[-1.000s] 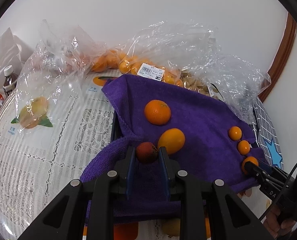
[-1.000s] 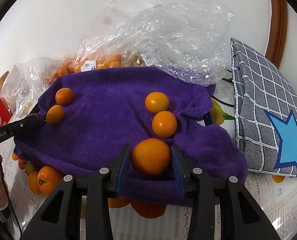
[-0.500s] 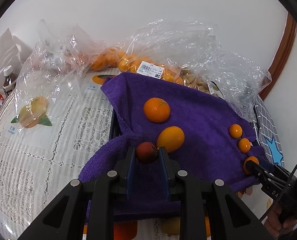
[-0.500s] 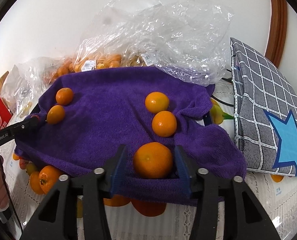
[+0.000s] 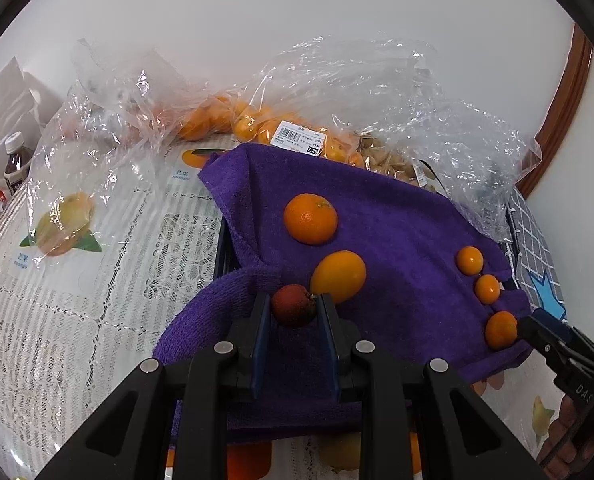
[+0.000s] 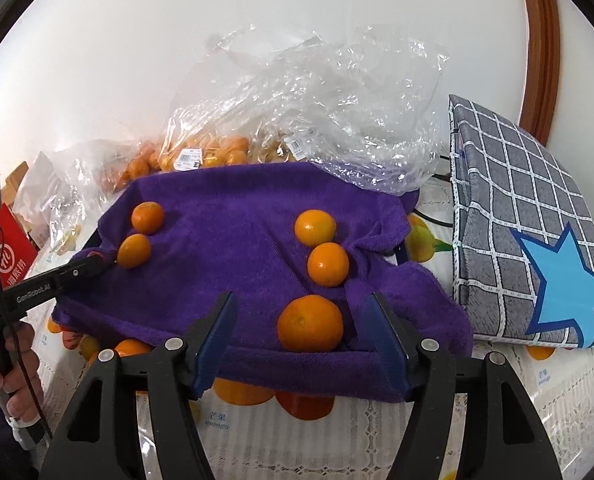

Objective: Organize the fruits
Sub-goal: 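Open both tools to drop the orange and red fruit onto the towel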

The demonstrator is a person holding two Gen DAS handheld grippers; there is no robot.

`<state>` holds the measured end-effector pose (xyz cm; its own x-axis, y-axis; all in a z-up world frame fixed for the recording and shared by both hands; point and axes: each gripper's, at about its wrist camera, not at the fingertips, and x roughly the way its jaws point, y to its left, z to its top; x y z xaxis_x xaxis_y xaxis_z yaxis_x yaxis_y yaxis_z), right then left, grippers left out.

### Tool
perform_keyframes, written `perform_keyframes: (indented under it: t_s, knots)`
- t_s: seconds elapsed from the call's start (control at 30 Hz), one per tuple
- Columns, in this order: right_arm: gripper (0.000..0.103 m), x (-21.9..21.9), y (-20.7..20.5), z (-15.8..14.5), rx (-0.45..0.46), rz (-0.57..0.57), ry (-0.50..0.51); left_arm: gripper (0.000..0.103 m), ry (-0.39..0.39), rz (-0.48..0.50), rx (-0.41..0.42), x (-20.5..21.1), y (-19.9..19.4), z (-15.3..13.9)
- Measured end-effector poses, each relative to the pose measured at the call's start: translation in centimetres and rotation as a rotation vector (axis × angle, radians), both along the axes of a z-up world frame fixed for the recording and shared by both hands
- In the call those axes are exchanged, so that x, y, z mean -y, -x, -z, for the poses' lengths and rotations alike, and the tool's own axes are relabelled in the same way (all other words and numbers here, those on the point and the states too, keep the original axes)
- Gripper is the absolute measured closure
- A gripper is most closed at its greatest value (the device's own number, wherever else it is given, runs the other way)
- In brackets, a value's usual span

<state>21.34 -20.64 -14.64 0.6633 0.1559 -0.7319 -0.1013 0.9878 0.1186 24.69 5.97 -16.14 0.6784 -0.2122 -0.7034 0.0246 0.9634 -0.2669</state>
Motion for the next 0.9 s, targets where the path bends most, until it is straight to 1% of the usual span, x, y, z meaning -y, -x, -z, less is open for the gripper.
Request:
perform_keyframes:
  t_s: [0.1,0.17,0.23,0.37,0.53,0.63,0.7,0.8,0.9]
  knots:
    - [0.037,0.2,0.3,-0.3,0.003,0.008,-0.025,0.074,0.006,-0.002,0.013,-0.2,0.2,-0.1]
    - [0.037,0.4,0.5,-0.7,0.011,0.016,-0.022,0.068,0.016,-0.005,0.019,-0.3,0.2,-0.3]
    - [0.037,0.5,0.9,-1.1,0.027,0.019,-0.019,0.064,0.032,-0.002,0.026,-0.5,0.4,-0.5]
    - [0.037,0.8,1.7,-1.5,0.056,0.033,0.003,0.058,0.048,-0.001,0.063,-0.7,1.0,-1.2]
    - [0.037,1.6,2.8,-1.5,0.063,0.07,0.054,0.058,0.053,-0.014,0.114,-0.6,1.8,-1.7]
    - [0.037,2.6,3.5,-1.9,0.071,0.089,0.026,0.058,0.048,-0.02,0.135,-0.4,2.1,-1.8]
    - [0.037,3.0,4.0,-2.2,0.072,0.094,0.013,0.058,0.031,-0.023,0.152,-0.1,2.2,-1.8]
    - [0.037,3.3,4.7,-2.2,0.056,0.106,0.017,0.058,-0.003,-0.03,0.181,0.4,2.6,-1.8]
    - [0.037,3.4,5.5,-2.2,0.028,0.093,0.032,0.058,-0.016,-0.043,0.198,0.7,3.2,-1.8]
